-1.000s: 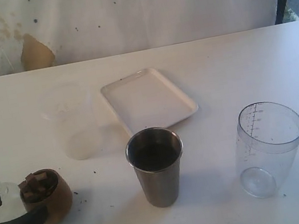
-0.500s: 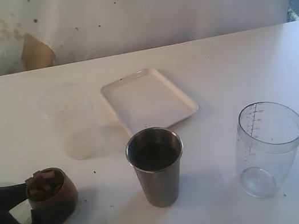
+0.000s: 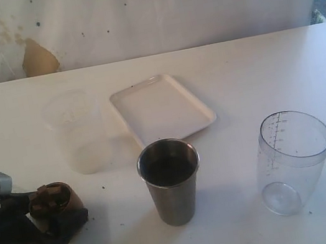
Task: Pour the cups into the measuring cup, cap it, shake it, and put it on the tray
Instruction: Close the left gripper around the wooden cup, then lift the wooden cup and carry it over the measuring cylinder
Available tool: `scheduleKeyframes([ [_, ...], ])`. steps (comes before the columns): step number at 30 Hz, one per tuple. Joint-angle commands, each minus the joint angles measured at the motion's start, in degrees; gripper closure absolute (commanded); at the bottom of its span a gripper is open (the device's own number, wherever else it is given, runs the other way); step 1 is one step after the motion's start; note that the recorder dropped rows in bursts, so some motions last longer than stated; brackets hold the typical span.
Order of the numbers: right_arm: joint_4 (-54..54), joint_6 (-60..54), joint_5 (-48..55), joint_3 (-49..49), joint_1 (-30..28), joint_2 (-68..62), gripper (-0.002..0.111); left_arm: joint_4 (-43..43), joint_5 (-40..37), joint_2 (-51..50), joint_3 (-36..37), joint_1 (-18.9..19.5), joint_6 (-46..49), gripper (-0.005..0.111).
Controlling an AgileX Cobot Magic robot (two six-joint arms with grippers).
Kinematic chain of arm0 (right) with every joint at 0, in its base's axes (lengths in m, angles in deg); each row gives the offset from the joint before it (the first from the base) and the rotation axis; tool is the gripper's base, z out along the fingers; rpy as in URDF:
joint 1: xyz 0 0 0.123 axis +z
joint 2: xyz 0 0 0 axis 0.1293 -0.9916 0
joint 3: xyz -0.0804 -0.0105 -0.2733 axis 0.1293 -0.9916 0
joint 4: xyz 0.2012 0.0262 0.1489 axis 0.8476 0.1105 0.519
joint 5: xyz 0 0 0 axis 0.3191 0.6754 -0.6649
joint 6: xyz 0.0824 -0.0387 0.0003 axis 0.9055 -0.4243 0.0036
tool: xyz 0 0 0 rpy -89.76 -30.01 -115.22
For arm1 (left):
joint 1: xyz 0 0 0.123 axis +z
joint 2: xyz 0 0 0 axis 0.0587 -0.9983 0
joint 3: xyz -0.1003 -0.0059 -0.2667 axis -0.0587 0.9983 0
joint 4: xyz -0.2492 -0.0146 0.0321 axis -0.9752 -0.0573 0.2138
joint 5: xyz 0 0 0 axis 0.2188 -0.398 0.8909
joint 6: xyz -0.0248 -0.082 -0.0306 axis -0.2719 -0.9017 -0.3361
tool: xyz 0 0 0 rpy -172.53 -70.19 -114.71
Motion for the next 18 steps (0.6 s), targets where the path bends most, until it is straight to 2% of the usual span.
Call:
scheduleKeyframes([
  [1, -0.11, 0.31, -0.12, -0.29, -0.29, 0.31, 0.108, -0.7, 0.08, -1.99, -0.39, -0.3, 0.53, 0.002],
  [6, -0.11, 0.31, -0.12, -0.29, -0.29, 0.31, 0.108, -0.11, 0.36, -2.07, -0.39, -0.3, 0.53, 0.002],
  [11, -0.11, 0.31, -0.12, -0.29, -0.29, 0.31, 0.108, 0.39, 1.19, -2.07, -0.39, -2.72, 1.67, 0.004],
  [14, -0.11, 0.31, -0.12, -0.29, -0.29, 0.31, 0.108, 0.27, 1.58, -2.07, -0.39, -3.33, 2.51, 0.018],
  [18, -0.11, 0.31, -0.12, -0.29, -0.29, 0.31, 0.108, -1.31, 1.68, -2.07, -0.39, -3.33, 2.41, 0.051],
])
